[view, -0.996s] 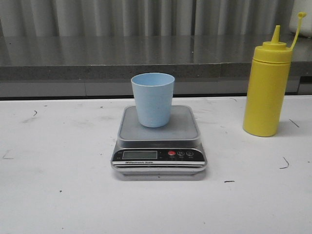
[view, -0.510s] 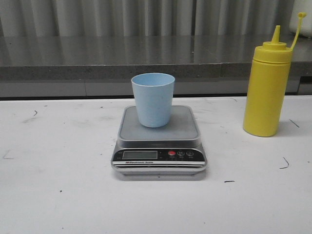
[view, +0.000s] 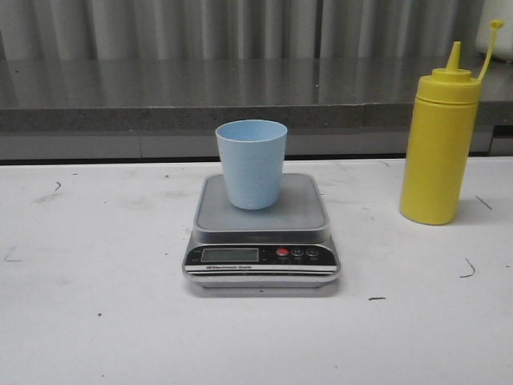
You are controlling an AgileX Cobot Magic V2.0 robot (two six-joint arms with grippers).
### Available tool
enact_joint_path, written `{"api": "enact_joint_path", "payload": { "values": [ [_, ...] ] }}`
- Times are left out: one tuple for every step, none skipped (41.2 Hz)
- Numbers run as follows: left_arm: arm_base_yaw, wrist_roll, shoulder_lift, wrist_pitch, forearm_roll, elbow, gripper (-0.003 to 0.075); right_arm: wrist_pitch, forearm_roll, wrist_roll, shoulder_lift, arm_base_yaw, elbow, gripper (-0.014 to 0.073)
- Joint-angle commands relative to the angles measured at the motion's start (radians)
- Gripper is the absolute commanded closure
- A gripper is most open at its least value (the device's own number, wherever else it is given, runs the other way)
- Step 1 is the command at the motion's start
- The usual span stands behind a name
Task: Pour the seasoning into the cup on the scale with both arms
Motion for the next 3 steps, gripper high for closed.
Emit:
{"api": "enact_joint_path", "payload": {
  "values": [
    [0.001,-0.002,-0.016,-0.087,-0.01,0.024,0.074,-0.089,-0.014,0.002,-0.017,-0.005,-0.006,0.0662],
    [0.001,-0.002,-0.016,-0.087,-0.01,0.024,0.074,-0.089,-0.014,0.002,-0.017,-0.005,-0.006,0.0662],
    [0.001,-0.002,-0.016,-0.087,-0.01,0.024,0.074,-0.089,-0.014,0.002,-0.017,-0.005,-0.006,0.0662]
  ]
}}
